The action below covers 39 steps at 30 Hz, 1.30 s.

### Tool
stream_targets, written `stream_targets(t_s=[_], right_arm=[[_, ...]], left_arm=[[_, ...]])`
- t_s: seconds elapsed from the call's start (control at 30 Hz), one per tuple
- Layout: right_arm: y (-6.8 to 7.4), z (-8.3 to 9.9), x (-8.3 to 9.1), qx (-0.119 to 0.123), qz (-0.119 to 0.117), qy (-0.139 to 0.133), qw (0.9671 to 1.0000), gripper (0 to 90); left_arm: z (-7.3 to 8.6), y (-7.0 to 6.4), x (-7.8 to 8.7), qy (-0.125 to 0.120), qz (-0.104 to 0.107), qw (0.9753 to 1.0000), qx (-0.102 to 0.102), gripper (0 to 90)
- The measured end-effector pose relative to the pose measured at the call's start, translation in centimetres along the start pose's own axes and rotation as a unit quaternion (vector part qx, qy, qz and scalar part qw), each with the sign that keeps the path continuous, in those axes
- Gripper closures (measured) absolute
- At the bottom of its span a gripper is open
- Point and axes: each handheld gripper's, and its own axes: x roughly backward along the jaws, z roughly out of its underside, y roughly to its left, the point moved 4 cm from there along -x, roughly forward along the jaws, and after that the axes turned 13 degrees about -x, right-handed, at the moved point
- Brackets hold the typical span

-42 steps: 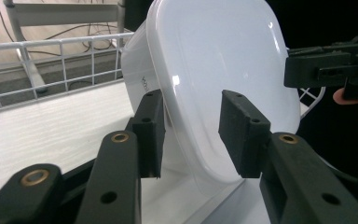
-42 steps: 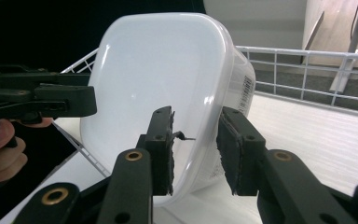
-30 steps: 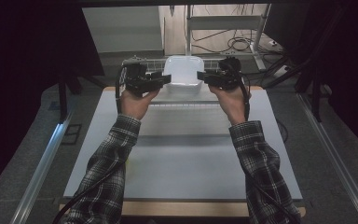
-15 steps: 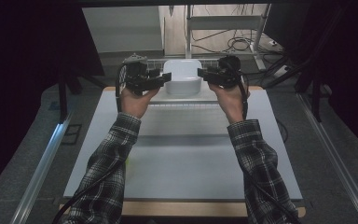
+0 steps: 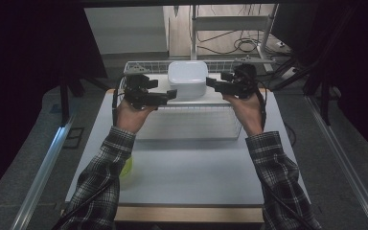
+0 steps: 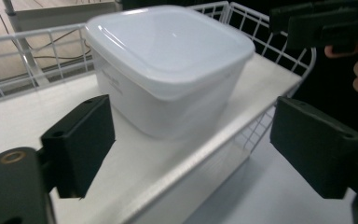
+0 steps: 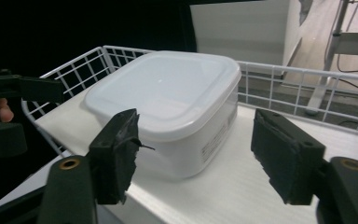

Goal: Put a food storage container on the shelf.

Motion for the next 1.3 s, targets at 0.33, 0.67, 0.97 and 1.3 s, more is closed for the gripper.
stream_targets(t_s=[0.33,0.67,0.97,1.3], right_arm=[[0.9,3.0,1.5,0.044,-0.020,0.017,0.9987,17.3],[1.1,7.0,2.4,0.069,-0.029,0.039,0.9965,9.0],[0.5,9.9,2.7,0.068,-0.030,0.051,0.9959,4.8],[-0.4,12.7,3.7,0.068,-0.032,0.064,0.9952,0.0]], left_arm=[[2.9,-2.6,1.2,0.004,0.001,0.9989,-0.046,5.9],[6.6,-4.5,2.2,0.006,0.006,0.9970,-0.077,8.1],[9.5,-5.7,3.2,0.006,0.007,0.9976,-0.069,8.5],[12.5,-7.0,3.4,0.026,0.008,0.9971,-0.072,8.1]])
